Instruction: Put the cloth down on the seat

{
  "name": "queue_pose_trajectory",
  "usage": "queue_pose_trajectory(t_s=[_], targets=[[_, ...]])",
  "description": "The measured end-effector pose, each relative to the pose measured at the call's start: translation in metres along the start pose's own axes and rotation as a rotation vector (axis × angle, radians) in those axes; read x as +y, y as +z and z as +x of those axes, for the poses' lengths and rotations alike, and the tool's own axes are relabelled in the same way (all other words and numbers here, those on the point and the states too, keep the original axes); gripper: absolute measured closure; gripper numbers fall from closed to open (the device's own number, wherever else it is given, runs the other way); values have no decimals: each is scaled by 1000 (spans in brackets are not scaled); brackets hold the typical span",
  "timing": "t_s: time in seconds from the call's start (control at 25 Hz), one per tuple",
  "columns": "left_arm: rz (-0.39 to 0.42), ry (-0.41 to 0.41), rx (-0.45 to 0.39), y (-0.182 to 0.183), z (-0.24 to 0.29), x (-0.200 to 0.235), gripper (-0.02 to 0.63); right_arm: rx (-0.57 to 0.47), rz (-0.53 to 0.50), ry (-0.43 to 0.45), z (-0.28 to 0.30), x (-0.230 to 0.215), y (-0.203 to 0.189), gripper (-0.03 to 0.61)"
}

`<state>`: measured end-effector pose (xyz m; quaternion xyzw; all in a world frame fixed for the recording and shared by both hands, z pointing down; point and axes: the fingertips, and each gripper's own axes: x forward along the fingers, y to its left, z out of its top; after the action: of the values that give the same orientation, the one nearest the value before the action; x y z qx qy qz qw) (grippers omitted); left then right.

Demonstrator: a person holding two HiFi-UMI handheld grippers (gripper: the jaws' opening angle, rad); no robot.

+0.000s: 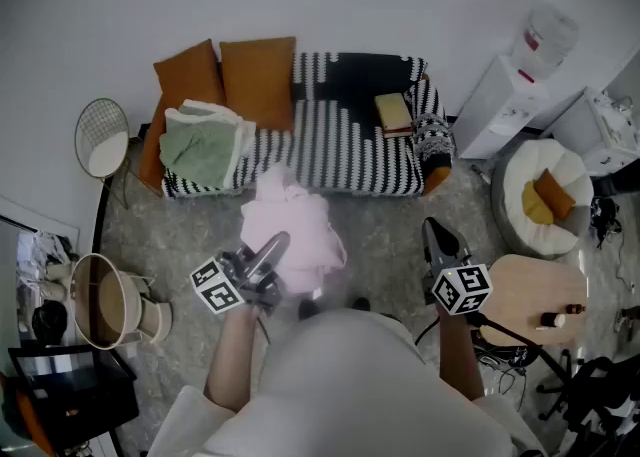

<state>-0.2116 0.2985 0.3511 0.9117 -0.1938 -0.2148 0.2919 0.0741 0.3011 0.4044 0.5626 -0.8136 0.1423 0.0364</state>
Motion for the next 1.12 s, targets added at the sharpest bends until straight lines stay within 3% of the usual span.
queue_pose_trajectory(t_s=[0.64, 1.12], targets=[[-1, 12, -7, -13, 1, -12, 512, -12, 12, 9, -14, -7, 1, 575], [7, 41, -14, -37, 23, -25, 512, 23, 30, 13, -32, -43, -11, 575]])
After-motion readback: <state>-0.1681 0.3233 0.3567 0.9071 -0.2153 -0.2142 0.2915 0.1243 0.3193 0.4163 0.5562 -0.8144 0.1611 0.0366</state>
